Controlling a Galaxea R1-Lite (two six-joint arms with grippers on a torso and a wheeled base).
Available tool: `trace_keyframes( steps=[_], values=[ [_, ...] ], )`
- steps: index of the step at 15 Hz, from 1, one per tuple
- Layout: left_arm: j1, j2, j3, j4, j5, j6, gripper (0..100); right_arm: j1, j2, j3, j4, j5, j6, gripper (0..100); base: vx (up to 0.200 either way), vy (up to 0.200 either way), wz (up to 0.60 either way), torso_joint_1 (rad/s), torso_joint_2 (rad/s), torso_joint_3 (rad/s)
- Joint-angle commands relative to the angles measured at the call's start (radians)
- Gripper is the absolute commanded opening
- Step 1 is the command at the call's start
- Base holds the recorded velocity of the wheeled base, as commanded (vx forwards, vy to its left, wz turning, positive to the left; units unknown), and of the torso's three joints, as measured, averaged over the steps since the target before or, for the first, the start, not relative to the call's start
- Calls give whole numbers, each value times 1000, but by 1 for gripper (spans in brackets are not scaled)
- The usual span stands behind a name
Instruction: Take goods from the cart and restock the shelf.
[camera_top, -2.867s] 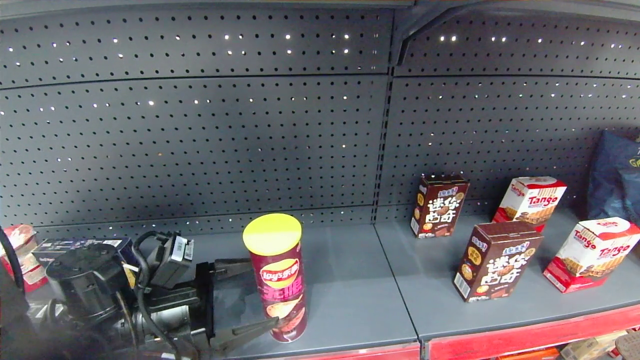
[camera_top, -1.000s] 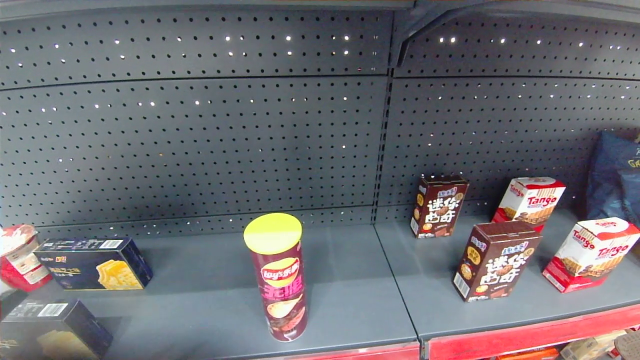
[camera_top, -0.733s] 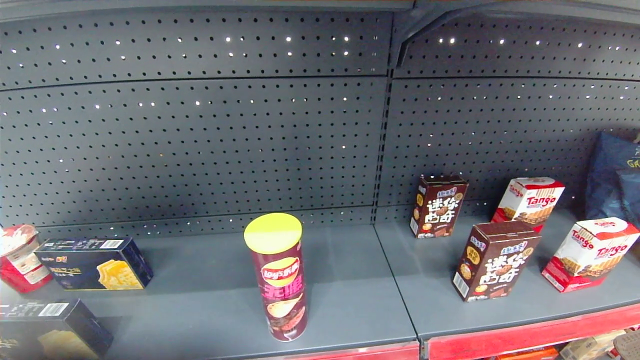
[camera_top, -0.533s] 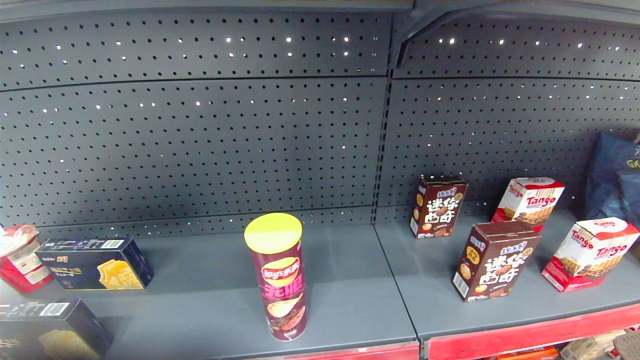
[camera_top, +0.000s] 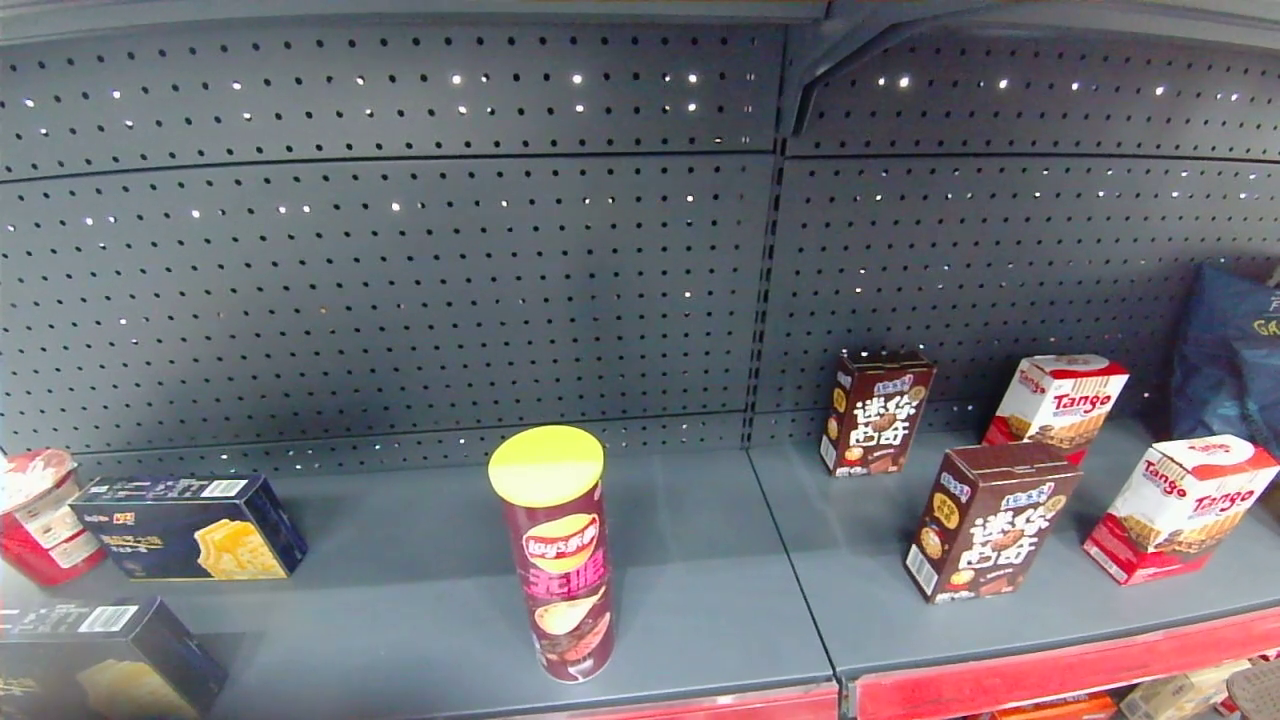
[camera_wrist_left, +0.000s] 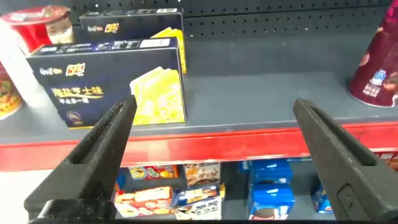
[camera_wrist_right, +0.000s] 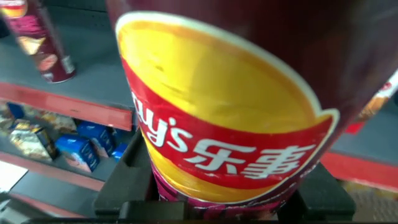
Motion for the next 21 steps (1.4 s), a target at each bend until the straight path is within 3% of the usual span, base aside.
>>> trace_keyframes(
  steps=[1, 6, 10, 15, 19, 20, 21],
  values=[
    [0, 2, 0, -2, 1, -30, 100, 10, 58, -42, 0, 33, -13, 0, 0, 0, 0, 0, 0, 0],
    [0, 2, 0, -2, 1, -30, 100, -60, 244, -162, 0, -44, -45, 0, 0, 0, 0, 0, 0, 0],
    [0, 1, 0, -2, -1, -22, 100, -53, 241, -149, -3, -28, -44, 0, 0, 0, 600, 2, 2, 2],
    [0, 2, 0, -2, 1, -26, 100, -48, 242, -175, -32, 45, -34, 0, 0, 0, 120, 2, 0, 1],
    [0, 2, 0, -2, 1, -26, 100, -36, 302, -180, -83, 225, -38, 0, 0, 0, 0, 0, 0, 0],
    [0, 2, 0, -2, 1, -26, 100, -36, 302, -180, -83, 225, -38, 0, 0, 0, 0, 0, 0, 0],
    [0, 2, 0, -2, 1, -26, 100, -16, 348, -174, -149, 294, -39, 0, 0, 0, 0, 0, 0, 0]
  ],
)
